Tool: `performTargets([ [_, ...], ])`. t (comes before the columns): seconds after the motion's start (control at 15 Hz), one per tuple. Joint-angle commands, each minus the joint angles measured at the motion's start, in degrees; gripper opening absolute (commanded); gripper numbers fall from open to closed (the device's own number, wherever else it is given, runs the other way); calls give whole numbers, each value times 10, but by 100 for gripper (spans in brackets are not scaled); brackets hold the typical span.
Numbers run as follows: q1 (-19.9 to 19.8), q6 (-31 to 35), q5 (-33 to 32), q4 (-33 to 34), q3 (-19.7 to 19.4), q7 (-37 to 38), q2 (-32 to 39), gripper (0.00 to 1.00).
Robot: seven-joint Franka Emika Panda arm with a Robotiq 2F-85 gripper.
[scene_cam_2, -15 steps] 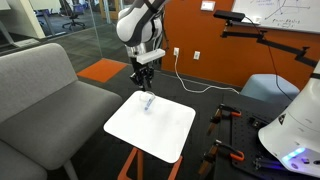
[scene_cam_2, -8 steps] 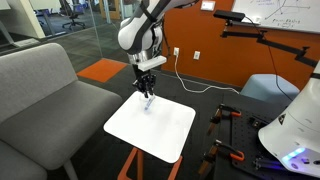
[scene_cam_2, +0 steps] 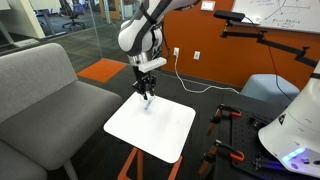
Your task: Remove the marker from the cup and place it on the table
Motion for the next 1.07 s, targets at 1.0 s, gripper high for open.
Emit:
performTargets([
  [1.0,13,15,-9,-14,-12,28,-27,5],
])
